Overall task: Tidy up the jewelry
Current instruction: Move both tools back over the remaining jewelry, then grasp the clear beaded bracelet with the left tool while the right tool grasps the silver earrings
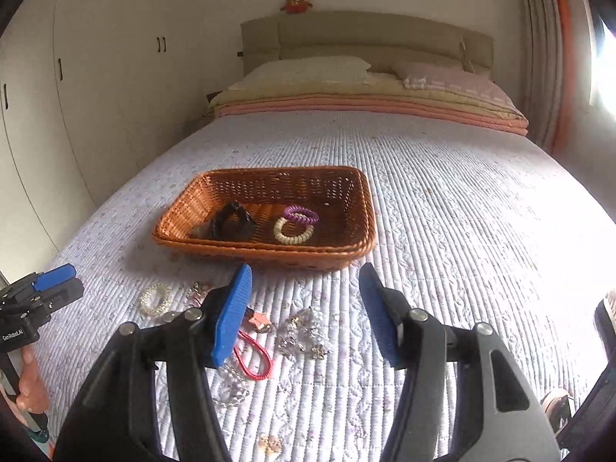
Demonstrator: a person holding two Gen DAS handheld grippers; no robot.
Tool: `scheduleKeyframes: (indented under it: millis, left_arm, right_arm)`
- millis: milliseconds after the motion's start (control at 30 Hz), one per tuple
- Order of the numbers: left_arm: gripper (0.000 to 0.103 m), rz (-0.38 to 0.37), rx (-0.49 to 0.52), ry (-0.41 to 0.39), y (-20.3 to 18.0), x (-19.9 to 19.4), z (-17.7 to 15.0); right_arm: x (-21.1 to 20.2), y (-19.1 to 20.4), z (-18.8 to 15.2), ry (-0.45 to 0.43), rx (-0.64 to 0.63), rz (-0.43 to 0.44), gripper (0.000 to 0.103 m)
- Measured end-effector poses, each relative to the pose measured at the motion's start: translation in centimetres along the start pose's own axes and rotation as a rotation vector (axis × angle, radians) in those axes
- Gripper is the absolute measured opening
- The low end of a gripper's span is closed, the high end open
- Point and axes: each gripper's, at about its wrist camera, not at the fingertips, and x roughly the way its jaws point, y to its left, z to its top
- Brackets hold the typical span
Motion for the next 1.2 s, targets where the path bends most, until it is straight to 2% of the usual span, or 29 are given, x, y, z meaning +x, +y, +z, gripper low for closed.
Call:
scheduleKeyframes:
  millis: [67, 233, 367, 433, 567, 700, 767, 833, 867, 900, 933, 967, 1033, 1200]
  left_arm:
    - [0.057, 0.022, -0.019, 0.023, 0.9, 1.0, -0.1]
    - [0.046, 0.045, -0.06, 0.117, 3.4, 4.6, -0.1]
    - [0.036, 0.066, -0.083, 0.221, 5.0, 7.9, -0.4]
    - [0.035, 0.079, -0.077, 0.253, 5.2, 9.2, -0.4]
    - [0.035, 0.085, -0.065, 0.255, 5.0, 10.2, 0.2]
    - [0.035, 0.146, -0.014, 0.27, 3.9, 11.6, 0.5]
    - [0.036, 0.175, 0.021, 0.266, 3.1, 11.9, 0.5]
    - [0.036, 0.206, 0.053, 0.26, 2.5, 11.8, 0.3]
    - [0.031, 0.215, 0.063, 0.258, 2.2, 11.8, 0.2]
    - [0.026, 0.217, 0.072, 0.257, 2.0, 11.7, 0.1]
    - [0.016, 0.223, 0.085, 0.256, 1.7, 11.6, 0.1]
    - [0.008, 0.244, 0.103, 0.252, 1.4, 11.5, 0.0]
    - [0.007, 0.265, 0.129, 0.243, 0.9, 11.1, -0.4]
    - [0.007, 0.202, 0.109, 0.209, 0.5, 9.2, -1.2]
  right_arm:
    - [1.2, -0.7, -0.5, 0.035, 0.01, -0.001, 0.054]
    - [5.0, -1.3, -2.5, 0.145, 0.01, -0.009, 0.037]
    - [7.3, -1.6, -3.8, 0.213, 0.011, -0.009, 0.036]
    - [8.0, -1.6, -4.3, 0.231, 0.006, -0.012, 0.036]
    - [8.9, -1.5, -4.8, 0.248, 0.002, -0.02, 0.036]
    - [9.6, -1.3, -4.7, 0.264, -0.006, -0.042, 0.036]
    - [9.9, -0.9, -4.7, 0.267, -0.032, -0.064, 0.033]
    - [9.8, -0.1, -4.8, 0.263, -0.074, -0.08, 0.025]
    - [9.9, 0.3, -4.9, 0.262, -0.094, -0.09, 0.023]
    - [10.0, 0.8, -4.9, 0.261, -0.114, -0.092, 0.016]
    - [9.9, 1.2, -5.0, 0.258, -0.132, -0.098, 0.012]
    - [9.7, 1.5, -5.2, 0.256, -0.147, -0.105, 0.011]
    - [9.4, 1.7, -5.4, 0.256, -0.149, -0.098, 0.01]
    - [7.5, 1.5, -5.7, 0.237, -0.116, -0.048, 0.008]
